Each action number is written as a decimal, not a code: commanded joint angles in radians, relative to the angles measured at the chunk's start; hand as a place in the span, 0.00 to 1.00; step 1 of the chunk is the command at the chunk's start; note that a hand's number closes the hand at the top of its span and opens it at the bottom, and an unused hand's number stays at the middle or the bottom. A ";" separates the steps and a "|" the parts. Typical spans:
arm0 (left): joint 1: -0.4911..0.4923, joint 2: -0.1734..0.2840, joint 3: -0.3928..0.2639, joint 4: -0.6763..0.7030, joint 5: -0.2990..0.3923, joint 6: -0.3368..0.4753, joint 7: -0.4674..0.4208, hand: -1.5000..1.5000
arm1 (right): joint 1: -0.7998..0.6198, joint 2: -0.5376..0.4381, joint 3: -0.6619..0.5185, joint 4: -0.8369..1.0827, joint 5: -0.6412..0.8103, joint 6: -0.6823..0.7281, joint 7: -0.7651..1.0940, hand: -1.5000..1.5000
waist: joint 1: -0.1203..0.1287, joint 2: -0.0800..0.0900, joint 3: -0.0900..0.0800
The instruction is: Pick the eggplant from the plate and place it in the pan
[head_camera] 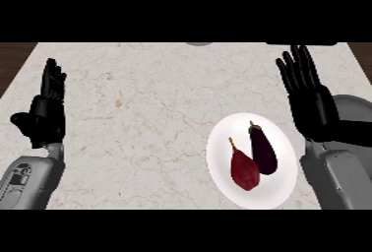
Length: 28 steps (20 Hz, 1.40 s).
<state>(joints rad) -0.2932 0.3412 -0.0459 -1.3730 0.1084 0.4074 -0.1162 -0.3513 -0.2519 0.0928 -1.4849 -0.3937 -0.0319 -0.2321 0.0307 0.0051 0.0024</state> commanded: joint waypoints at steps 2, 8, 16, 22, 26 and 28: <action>0.013 0.036 -0.045 -0.004 0.002 -0.101 0.050 0.50 | -0.043 -0.067 -0.022 0.145 0.000 0.000 0.174 0.00 | -0.016 -0.001 -0.003; 0.023 0.015 -0.188 -0.008 -0.009 -0.218 0.102 0.50 | 0.031 -0.417 0.174 0.341 0.406 0.006 0.314 1.00 | 0.013 0.037 -0.030; 0.129 0.083 -0.176 -0.175 0.044 -0.341 0.253 0.50 | 0.115 -0.182 0.169 0.339 0.441 -0.231 0.461 0.00 | -0.027 -0.009 -0.003; 0.094 0.055 -0.188 -0.145 0.033 -0.330 0.263 0.50 | -0.064 -0.331 0.291 0.399 0.542 0.023 0.676 0.00 | -0.016 -0.006 -0.004; 0.105 0.048 -0.188 -0.166 0.031 -0.330 0.272 0.50 | -0.200 -0.372 0.312 0.397 0.494 0.264 0.855 0.00 | -0.009 -0.006 -0.004; 0.088 0.062 -0.193 -0.200 0.034 -0.349 0.287 0.50 | -0.238 -0.349 0.357 0.431 0.478 0.379 0.904 0.00 | 0.005 -0.004 -0.004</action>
<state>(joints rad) -0.1965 0.3939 -0.2366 -1.5384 0.1402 0.0750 0.1525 -0.5098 -0.5928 0.3930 -1.0789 0.0958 0.1654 0.5579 0.0234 -0.0005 -0.0022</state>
